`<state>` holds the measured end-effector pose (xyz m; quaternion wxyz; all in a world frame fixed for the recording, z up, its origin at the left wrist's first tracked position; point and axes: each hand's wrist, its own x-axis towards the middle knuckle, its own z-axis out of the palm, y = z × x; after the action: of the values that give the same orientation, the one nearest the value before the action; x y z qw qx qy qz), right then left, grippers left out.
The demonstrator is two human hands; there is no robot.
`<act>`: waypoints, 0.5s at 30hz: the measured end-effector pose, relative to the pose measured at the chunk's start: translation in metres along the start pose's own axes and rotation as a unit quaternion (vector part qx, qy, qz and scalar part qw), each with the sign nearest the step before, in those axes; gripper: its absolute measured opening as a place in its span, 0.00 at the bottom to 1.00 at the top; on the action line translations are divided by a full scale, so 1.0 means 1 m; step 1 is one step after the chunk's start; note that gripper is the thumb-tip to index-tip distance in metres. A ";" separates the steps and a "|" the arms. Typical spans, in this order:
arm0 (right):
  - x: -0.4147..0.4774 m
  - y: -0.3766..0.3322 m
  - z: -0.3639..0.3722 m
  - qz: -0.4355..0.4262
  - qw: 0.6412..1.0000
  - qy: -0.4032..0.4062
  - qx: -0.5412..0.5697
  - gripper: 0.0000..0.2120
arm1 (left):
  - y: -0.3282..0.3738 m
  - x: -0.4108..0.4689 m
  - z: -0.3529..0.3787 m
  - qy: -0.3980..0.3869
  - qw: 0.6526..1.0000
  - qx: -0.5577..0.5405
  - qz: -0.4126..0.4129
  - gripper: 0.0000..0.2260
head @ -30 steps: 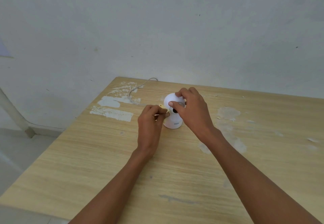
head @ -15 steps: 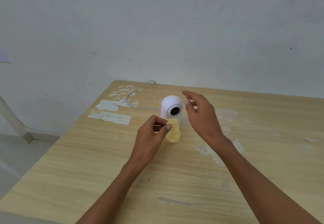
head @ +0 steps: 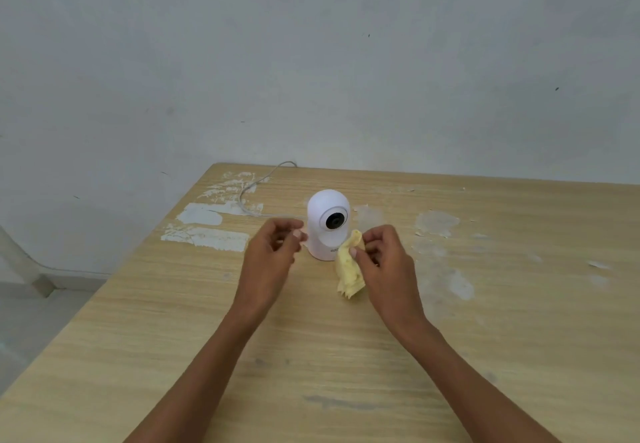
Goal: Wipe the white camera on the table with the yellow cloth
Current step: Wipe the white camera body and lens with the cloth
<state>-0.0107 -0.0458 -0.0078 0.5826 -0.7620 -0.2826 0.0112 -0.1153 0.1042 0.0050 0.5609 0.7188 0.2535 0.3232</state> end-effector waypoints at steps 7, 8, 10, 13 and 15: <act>0.016 0.004 0.030 0.006 0.994 0.108 -0.003 0.04 | -0.018 0.033 0.006 -0.148 0.980 0.106 0.075 0.28; 0.014 0.005 0.035 -0.003 0.995 0.098 -0.009 0.04 | -0.021 0.033 0.007 -0.151 0.981 0.091 0.076 0.28; 0.009 0.005 0.043 -0.023 0.996 0.081 -0.023 0.05 | -0.025 0.032 0.007 -0.148 0.983 0.069 0.081 0.28; 0.003 0.001 0.053 -0.052 0.996 0.061 -0.041 0.05 | -0.026 0.031 0.005 -0.151 0.983 0.057 0.087 0.28; 0.001 -0.008 0.061 -0.087 0.994 0.043 -0.043 0.06 | -0.028 0.032 0.004 -0.152 0.984 0.052 0.083 0.28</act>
<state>-0.0337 0.0095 -0.0200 0.5601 -0.7584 -0.3223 -0.0845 -0.0909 0.1316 -0.0169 0.5260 0.8062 0.1210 0.2423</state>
